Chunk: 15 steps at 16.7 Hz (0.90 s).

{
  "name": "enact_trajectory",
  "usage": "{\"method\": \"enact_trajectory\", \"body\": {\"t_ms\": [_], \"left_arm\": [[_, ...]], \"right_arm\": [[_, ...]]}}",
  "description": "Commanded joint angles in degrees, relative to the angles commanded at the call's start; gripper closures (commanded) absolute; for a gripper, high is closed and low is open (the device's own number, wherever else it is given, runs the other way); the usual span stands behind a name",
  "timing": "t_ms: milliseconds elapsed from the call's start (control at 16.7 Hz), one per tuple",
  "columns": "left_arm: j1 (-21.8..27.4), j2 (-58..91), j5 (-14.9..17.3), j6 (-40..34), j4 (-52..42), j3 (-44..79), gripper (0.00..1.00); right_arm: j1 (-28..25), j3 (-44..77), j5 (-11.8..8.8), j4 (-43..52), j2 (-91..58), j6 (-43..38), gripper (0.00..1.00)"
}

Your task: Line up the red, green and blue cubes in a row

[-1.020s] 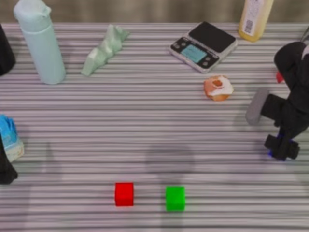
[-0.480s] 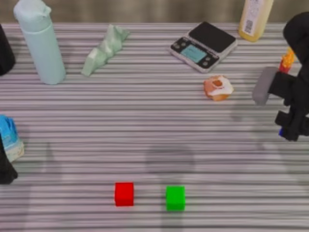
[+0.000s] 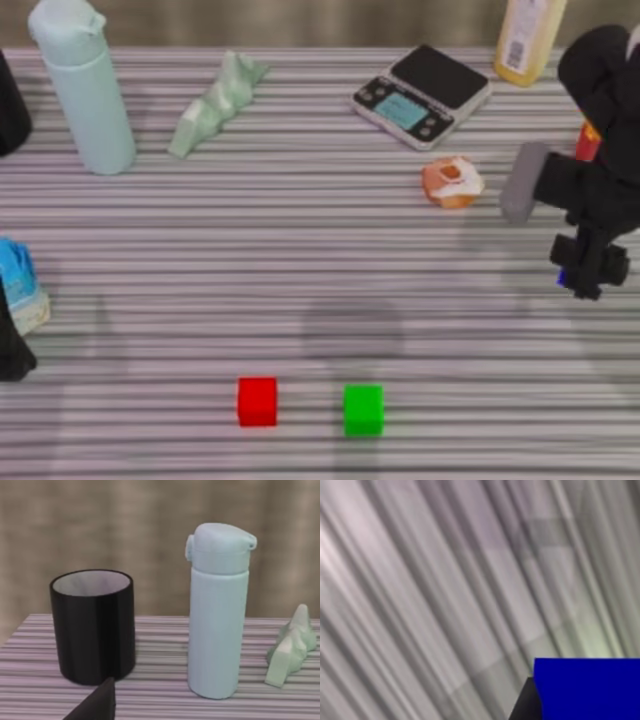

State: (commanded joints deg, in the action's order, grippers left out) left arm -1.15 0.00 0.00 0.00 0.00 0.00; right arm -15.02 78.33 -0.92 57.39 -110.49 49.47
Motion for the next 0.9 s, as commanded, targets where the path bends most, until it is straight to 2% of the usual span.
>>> {"method": "enact_trajectory", "body": {"t_ms": [480,660,900], "left_arm": [[0.0,0.0,0.0,0.0,0.0,0.0,0.00],[0.0,0.0,0.0,0.0,0.0,0.0,0.00],[0.0,0.0,0.0,0.0,0.0,0.0,0.00]], "right_arm": [[-24.4,-5.4,-0.2,1.2,6.8,-1.9,1.00],[-27.8,-6.4,-0.1,1.2,8.4,-2.3,1.00],[-27.6,-6.2,-0.2,1.2,8.1,-2.4,1.00]]}}
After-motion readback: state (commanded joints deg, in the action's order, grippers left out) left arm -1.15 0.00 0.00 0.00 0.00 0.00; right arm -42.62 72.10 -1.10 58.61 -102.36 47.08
